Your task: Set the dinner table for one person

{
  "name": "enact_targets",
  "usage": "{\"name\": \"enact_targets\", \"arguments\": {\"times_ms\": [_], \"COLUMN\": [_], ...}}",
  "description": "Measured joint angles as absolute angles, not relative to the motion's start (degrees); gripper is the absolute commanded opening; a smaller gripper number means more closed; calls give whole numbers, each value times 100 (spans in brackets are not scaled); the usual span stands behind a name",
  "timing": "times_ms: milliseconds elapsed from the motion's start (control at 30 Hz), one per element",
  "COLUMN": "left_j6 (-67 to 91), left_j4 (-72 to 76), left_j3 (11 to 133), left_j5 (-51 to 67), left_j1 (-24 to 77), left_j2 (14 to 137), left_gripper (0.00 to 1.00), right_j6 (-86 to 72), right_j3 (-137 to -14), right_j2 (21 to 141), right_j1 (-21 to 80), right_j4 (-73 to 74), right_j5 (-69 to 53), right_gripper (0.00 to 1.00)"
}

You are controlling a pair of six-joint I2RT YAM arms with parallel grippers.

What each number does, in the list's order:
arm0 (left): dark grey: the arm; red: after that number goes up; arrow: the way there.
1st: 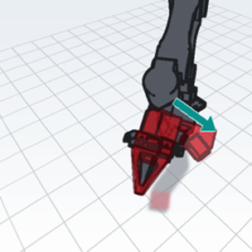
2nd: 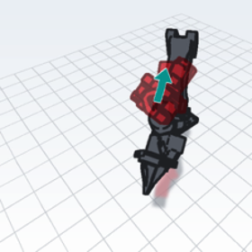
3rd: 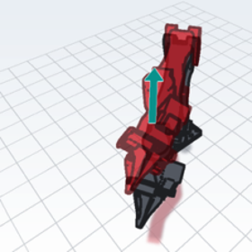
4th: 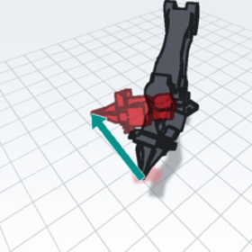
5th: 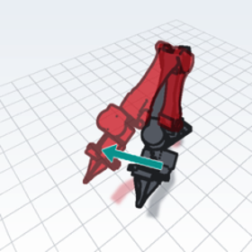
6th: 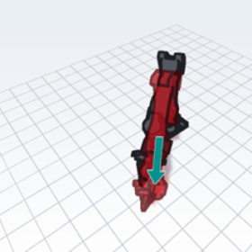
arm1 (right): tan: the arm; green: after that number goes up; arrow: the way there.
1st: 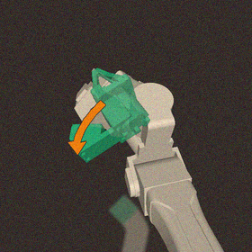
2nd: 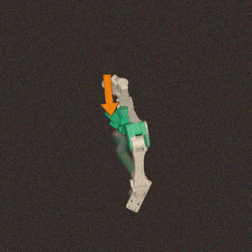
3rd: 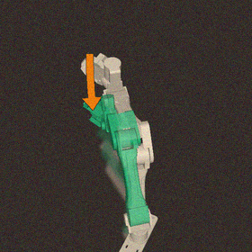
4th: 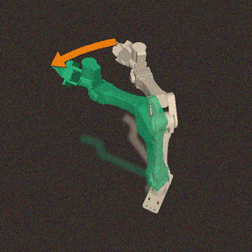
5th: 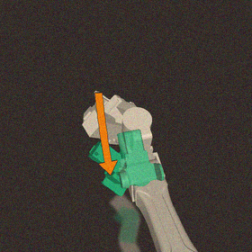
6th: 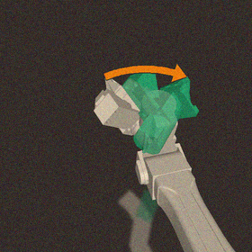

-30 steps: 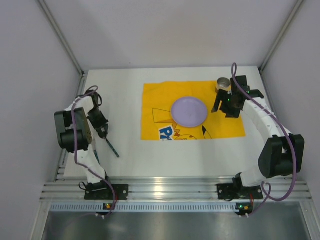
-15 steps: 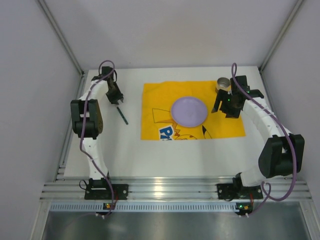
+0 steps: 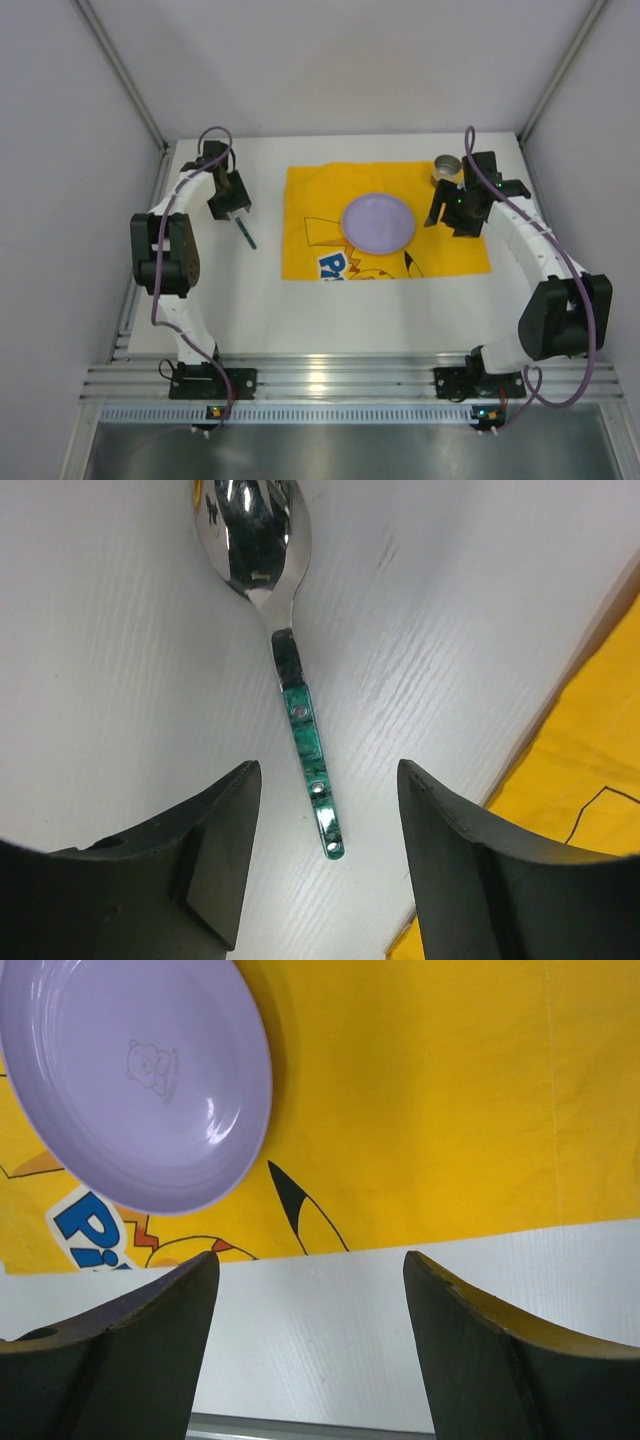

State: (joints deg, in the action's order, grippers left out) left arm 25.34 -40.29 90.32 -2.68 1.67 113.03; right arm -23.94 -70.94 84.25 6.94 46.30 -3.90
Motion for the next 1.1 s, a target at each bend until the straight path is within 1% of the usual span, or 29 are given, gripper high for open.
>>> {"name": "enact_targets", "arguments": {"times_ms": [133,267,400,433,500,533,600,733,867,967,1100], "left_j6": [2495,2491,2475,2456,2440,2421,2401,2401,2432,2545,2871], "left_j4": [-3900,-3822,-3771,-3723,-3688,-3660,-3607,-3581,-3627,-3771,-3924], "left_j3": [8656,8573,8739,8818,9032,9085,9196,9231,9251,9369,9861], "left_j5": [-263,-263,-292,-281,-307,-307,-268,-237,-163,14,593], "left_j1": [167,167,167,167,169,169,167,185,342,705,1393], "left_j2": [11251,11454,11826,11869,12042,12077,12149,12178,12158,12147,12079], "left_gripper": [62,61,53,40,28,12,1,0,0,0,0], "right_j6": [-2357,-2333,-2303,-2300,-2296,-2296,-2296,-2294,-2311,-2386,-2694], "right_j3": [-7100,-7122,-7185,-7207,-7212,-7214,-7214,-7212,-7212,-7229,-7441], "right_j2": [8383,8370,8355,8350,8315,8296,8250,8141,8042,8071,8311], "right_j1": [694,694,694,694,694,694,694,696,825,1205,1885], "right_j4": [4703,4818,4939,4969,4993,5015,5059,5019,4713,4313,3605], "right_j5": [-357,-292,-233,-217,-180,-169,-161,-423,-1153,-1693,-2458], "right_gripper": [75,74,74,75,75,75,75,78,80,80,79]}}
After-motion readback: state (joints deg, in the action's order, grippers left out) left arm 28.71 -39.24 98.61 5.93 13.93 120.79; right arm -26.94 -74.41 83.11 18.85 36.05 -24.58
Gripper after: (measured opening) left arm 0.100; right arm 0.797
